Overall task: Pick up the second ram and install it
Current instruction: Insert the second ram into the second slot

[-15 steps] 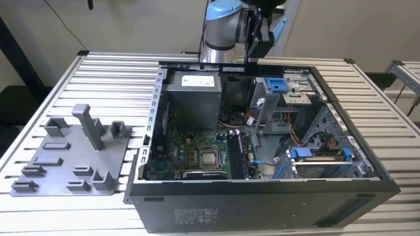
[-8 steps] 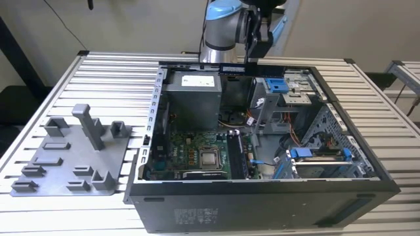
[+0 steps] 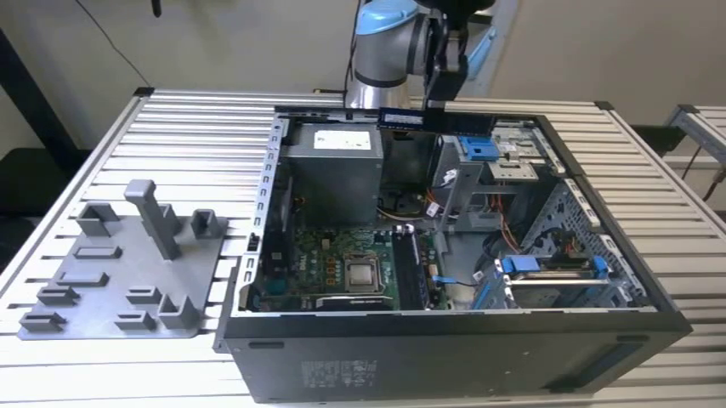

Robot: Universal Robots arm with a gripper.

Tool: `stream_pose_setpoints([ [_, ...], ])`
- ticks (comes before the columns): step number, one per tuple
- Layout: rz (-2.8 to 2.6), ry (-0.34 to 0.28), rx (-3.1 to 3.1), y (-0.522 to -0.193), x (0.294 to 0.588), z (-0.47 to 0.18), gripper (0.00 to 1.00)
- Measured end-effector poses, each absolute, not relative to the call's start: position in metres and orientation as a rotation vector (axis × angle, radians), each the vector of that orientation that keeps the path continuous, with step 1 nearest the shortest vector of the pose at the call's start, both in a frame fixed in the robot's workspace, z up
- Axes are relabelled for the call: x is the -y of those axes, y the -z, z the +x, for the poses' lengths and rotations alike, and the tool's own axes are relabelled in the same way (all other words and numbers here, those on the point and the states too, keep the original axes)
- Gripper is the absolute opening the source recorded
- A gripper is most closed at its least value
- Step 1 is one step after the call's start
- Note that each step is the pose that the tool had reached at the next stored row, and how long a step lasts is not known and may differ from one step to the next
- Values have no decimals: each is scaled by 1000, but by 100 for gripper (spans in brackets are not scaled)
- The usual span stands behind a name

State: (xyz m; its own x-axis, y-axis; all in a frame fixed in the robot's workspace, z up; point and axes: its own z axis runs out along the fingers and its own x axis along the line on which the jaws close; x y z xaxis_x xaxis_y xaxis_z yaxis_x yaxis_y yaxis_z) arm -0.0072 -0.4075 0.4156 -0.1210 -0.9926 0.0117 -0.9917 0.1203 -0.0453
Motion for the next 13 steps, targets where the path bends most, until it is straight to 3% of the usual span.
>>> stream_pose_setpoints([
  [13, -1964, 67, -2426, -415, 416, -7, 14],
])
